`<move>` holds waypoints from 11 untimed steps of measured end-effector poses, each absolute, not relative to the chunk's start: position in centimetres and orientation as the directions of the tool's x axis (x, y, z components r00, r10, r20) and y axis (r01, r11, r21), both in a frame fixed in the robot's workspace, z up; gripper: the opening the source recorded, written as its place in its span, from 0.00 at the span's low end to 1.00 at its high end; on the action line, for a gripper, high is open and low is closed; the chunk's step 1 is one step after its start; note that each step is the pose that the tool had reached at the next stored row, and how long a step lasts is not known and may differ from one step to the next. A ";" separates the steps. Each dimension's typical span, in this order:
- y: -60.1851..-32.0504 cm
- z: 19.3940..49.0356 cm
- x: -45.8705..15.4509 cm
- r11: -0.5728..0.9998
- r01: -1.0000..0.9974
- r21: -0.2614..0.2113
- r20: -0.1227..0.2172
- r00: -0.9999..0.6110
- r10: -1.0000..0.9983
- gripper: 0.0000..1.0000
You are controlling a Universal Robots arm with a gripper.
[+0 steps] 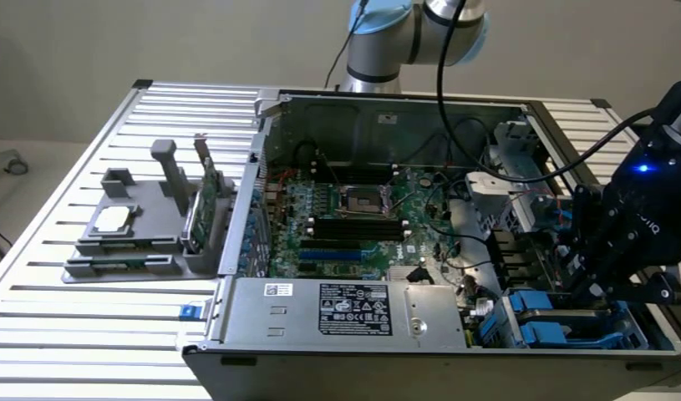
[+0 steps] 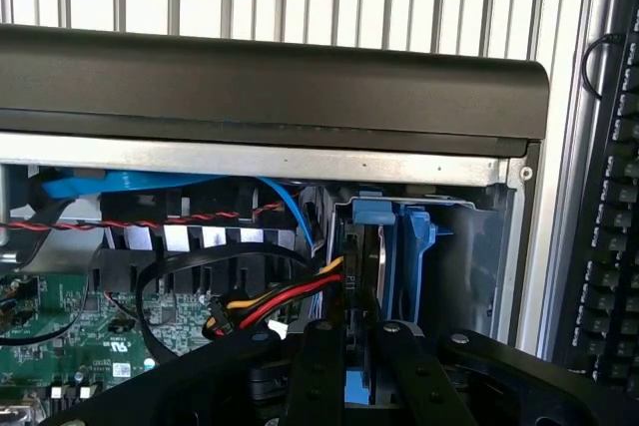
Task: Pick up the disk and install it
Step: 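Insert the first disk wire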
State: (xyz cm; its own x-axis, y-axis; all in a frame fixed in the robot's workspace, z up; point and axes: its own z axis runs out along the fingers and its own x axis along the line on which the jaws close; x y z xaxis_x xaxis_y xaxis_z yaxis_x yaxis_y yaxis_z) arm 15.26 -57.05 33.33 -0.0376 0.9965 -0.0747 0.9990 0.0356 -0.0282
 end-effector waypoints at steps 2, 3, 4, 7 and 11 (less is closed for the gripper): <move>-57.0 33.3 15.3 0.035 0.999 -0.028 -0.074 -0.037 0.997 0.17; -57.0 33.3 15.3 0.034 0.999 -0.028 -0.073 -0.036 0.997 0.17; -57.0 33.3 15.3 0.034 0.999 -0.028 -0.072 -0.036 0.997 0.17; -57.1 33.3 15.4 0.031 0.999 -0.029 -0.071 -0.033 0.997 0.17; -57.1 33.3 15.6 0.029 0.999 -0.030 -0.068 -0.031 0.997 0.17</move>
State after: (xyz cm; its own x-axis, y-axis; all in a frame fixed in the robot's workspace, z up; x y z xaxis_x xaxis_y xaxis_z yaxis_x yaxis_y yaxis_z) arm 15.57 -57.05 33.32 -0.0307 0.9972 -0.0679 0.9991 0.0287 -0.0296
